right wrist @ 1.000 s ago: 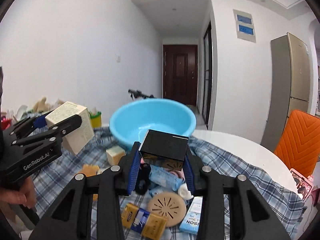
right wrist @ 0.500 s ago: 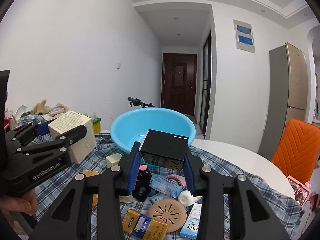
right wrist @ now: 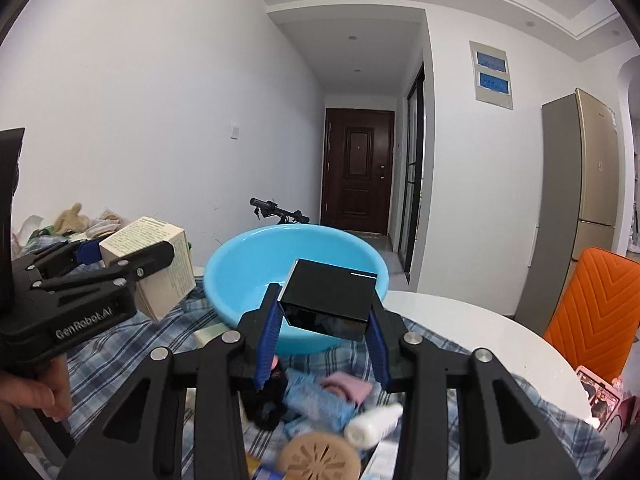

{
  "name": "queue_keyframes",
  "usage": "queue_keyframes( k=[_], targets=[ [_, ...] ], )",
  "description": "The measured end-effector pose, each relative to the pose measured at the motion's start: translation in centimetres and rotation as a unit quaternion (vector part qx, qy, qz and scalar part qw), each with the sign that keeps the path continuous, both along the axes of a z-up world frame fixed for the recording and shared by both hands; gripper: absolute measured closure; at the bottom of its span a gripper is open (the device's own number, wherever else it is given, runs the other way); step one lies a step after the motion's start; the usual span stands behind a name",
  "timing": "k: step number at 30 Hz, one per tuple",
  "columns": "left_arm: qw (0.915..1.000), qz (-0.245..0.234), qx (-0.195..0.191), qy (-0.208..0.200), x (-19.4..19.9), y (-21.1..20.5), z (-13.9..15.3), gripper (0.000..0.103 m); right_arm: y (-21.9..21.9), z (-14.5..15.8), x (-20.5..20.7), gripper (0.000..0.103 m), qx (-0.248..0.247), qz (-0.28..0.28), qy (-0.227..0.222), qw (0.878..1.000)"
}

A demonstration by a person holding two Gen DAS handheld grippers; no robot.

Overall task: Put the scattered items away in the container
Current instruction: 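Carry the cream box and black box over the blue basin with both tools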

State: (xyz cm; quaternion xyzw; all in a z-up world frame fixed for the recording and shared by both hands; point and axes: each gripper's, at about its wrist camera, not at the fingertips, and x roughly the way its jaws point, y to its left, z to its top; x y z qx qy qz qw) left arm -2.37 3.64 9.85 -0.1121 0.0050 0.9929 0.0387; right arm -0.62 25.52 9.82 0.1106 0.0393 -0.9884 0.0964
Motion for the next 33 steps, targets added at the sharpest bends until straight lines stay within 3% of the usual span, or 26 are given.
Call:
queue_keyframes(
  k=[6,15,18,23,27,33],
  targets=[
    [0.9992,0.013,-0.027,-0.027,-7.2,0.1,0.6,0.041,1.3,1.8,-6.1,0.066,-0.035,0.009,-0.039,0.999],
    [0.9944,0.012,0.009,-0.105,-19.8,-0.5,1.6,0.041,0.5,4.8,-14.1,0.066,0.021,0.004,-0.022,1.0],
    [0.9948,0.024,0.007,-0.099,-23.1,-0.6,3.0,0.041,0.3,5.8,-17.1,0.066,0.032,-0.008,-0.029,0.999],
    [0.9963,0.043,0.003,-0.074,-25.5,-0.3,5.2,0.041,0.9,7.6,-21.4,0.066,-0.002,-0.015,-0.053,0.998],
    [0.9945,0.056,0.026,-0.084,-25.9,-0.4,5.3,0.041,-0.4,7.5,-23.5,0.066,0.041,-0.025,-0.071,0.996],
    [0.9931,0.073,0.018,-0.09,-25.5,-1.5,5.2,0.041,-0.7,7.6,-24.4,0.066,0.011,-0.03,-0.095,0.995]
  ],
)
